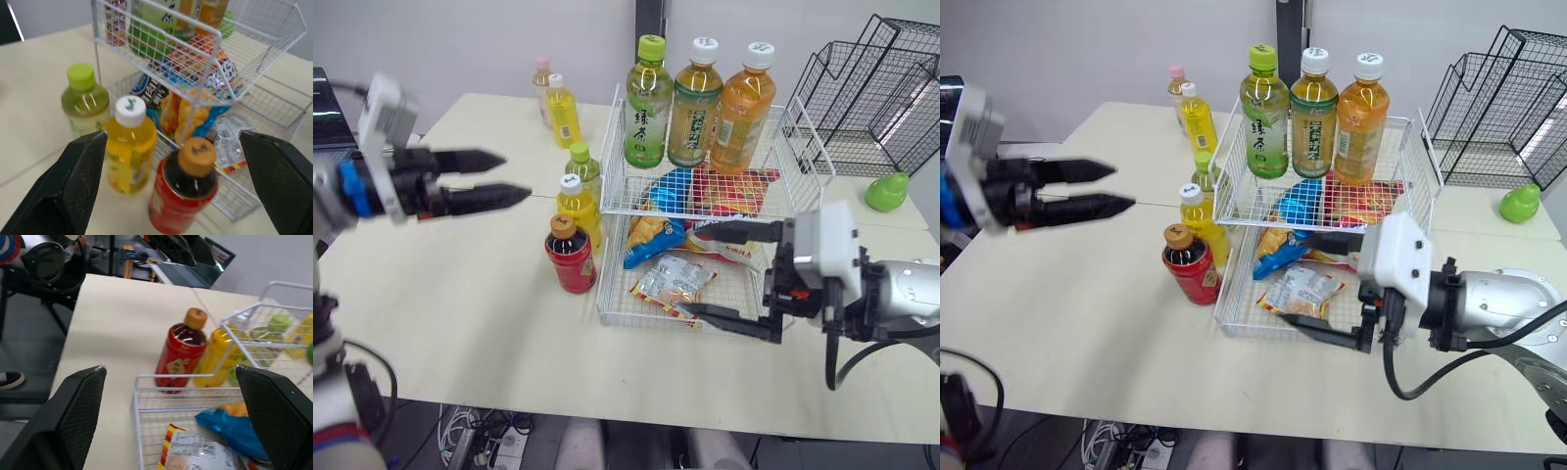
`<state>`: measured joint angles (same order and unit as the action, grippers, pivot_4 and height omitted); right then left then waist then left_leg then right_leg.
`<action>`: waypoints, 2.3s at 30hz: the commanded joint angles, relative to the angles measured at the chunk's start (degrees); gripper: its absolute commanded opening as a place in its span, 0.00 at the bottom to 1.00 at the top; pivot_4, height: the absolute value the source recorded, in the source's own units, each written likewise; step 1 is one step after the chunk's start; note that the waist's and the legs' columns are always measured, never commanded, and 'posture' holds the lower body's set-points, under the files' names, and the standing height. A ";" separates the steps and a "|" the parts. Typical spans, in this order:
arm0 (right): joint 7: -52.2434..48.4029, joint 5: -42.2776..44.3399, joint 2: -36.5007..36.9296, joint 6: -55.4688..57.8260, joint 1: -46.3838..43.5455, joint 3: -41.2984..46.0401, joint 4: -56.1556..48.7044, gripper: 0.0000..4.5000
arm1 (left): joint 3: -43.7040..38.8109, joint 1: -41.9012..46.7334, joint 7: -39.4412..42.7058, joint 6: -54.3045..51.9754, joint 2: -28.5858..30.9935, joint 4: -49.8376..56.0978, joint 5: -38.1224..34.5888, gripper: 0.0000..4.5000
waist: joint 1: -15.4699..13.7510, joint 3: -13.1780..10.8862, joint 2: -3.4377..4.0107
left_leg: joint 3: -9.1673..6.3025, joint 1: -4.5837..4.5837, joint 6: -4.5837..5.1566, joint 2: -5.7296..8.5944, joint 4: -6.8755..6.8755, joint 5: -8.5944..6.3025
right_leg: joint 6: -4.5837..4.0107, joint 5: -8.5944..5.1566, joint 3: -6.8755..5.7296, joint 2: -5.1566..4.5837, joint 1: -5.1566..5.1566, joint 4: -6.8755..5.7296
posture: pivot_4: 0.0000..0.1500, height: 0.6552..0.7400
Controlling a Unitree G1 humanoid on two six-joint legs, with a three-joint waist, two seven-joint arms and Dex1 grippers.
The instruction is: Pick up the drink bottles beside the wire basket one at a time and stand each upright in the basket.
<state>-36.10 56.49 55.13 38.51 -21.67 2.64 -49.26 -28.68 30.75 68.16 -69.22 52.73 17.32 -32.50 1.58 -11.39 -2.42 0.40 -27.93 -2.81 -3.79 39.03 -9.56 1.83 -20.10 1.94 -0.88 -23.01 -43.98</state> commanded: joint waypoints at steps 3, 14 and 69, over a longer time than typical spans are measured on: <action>-2.37 -0.59 -1.35 -0.98 -0.72 -0.04 -0.33 1.00 | -7.12 -4.31 -15.65 -4.46 -10.55 16.63 -5.48 0.99 | -0.57 0.03 -0.05 | 0.00 0.12 0.05 0.07 0.03 0.03 | 0.04 0.01 -0.05 -0.10 0.23 0.07 | 1.00 0.21; -4.02 -0.94 -1.73 0.14 -1.85 0.47 1.45 1.00 | 2.37 -12.61 -45.19 -0.63 -28.95 34.56 -1.07 0.99 | -0.48 0.05 -0.08 | 0.16 0.85 0.08 0.19 -0.04 0.03 | 0.08 0.03 0.16 0.02 0.81 0.15 | 1.00 0.21; -0.79 -3.44 -3.24 1.70 -5.85 3.87 5.12 1.00 | 3.46 26.34 -24.42 -4.88 8.65 -6.85 -26.82 0.30 | -0.68 -0.15 -0.11 | -0.04 0.19 0.08 0.13 -0.31 -0.04 | 0.33 -0.02 -0.16 0.10 0.55 1.05 | 1.00 0.21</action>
<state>-37.67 53.25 51.83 40.75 -26.21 4.41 -44.09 -24.71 53.10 41.88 -74.16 59.22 13.01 -57.61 0.90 -11.55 -2.52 0.35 -27.75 -2.74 -3.64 38.72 -9.60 2.15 -20.12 1.76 -0.77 -22.46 -42.93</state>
